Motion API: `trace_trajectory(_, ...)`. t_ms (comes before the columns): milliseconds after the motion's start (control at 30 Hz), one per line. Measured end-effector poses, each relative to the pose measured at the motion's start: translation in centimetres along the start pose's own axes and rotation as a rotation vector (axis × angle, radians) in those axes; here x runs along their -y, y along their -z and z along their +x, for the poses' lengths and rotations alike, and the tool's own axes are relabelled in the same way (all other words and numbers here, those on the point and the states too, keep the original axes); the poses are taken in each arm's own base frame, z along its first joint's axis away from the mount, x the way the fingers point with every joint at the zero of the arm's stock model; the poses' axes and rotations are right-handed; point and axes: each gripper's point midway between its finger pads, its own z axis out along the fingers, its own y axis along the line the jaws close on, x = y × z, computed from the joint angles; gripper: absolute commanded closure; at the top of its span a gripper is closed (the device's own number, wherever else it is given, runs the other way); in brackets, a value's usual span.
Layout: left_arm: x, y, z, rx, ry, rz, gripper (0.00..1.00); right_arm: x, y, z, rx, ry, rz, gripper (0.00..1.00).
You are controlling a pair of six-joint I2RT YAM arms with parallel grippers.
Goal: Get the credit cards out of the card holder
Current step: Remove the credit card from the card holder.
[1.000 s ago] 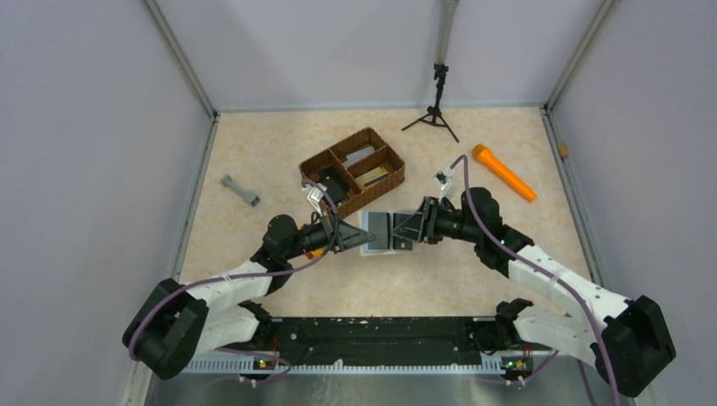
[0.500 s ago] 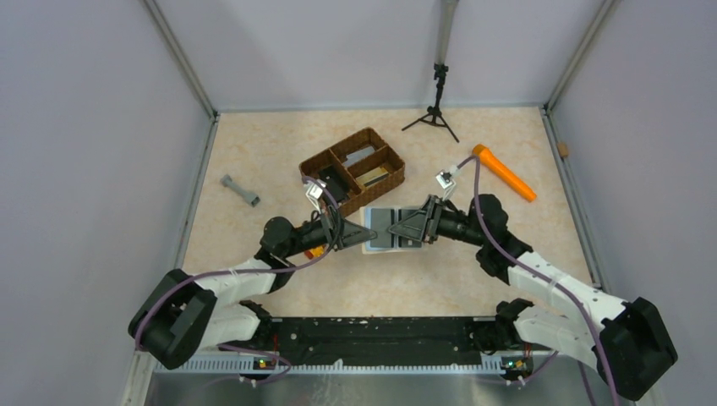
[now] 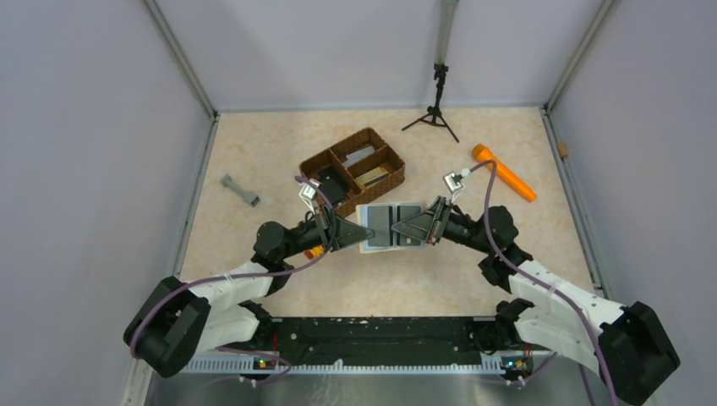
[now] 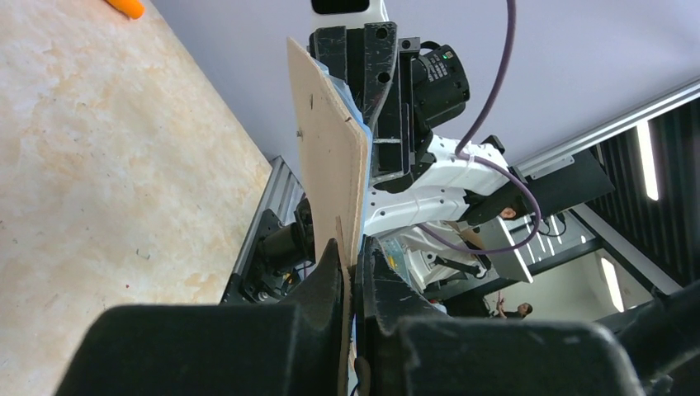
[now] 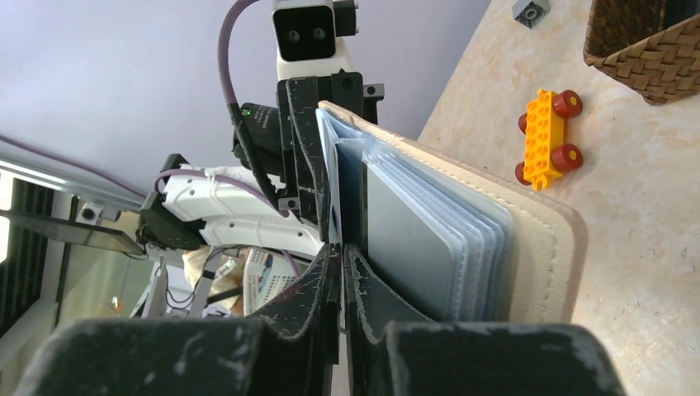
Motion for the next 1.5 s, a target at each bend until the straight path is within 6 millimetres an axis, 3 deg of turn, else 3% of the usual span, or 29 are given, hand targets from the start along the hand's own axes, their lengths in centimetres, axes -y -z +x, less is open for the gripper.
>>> trace_trajectory(367,0.34,0.05,0.06,-0.005,0.002,0.01,1.0,0.1,-0.02,0.1,-0.008,-0.004,0.006,0.87)
trace_trajectory(667,0.21,-0.04,0.26,-0.016,0.014,0.008,0.96,-0.05,-0.3,0.24,-0.037,0.002,0.008,0.89)
trace_trajectory(800,0.03,-0.08,0.41,-0.022,0.02,0.004,0.81,0.1,-0.29,0.4,-0.045,0.001,0.011,0.99)
trace_trajectory(867,0.05,-0.08,0.41,-0.022,0.021,0.004,0.66,0.19,-0.28,0.46,-0.048,0.005,0.013,1.0)
trace_trajectory(933,0.18,-0.1,0.4,-0.022,0.021,0.009,0.59,0.33,-0.24,0.59,-0.054,0.001,0.019,1.0)
trace_trajectory(1000,0.35,-0.11,0.34,-0.019,0.014,0.016,0.63,0.52,-0.21,0.68,-0.057,-0.004,0.027,1.0)
trace_trajectory(1133,0.49,-0.12,0.3,-0.017,0.009,0.021,0.91,0.57,-0.18,0.79,-0.063,-0.007,0.029,1.0)
trace_trajectory(1200,0.45,-0.12,0.3,-0.017,0.009,0.02,1.0,0.45,-0.16,0.81,-0.064,-0.004,0.024,1.0)
trace_trajectory(1500,0.68,-0.12,0.18,-0.007,0.005,0.025,1.0,0.05,0.05,0.67,-0.055,0.008,0.018,1.0)
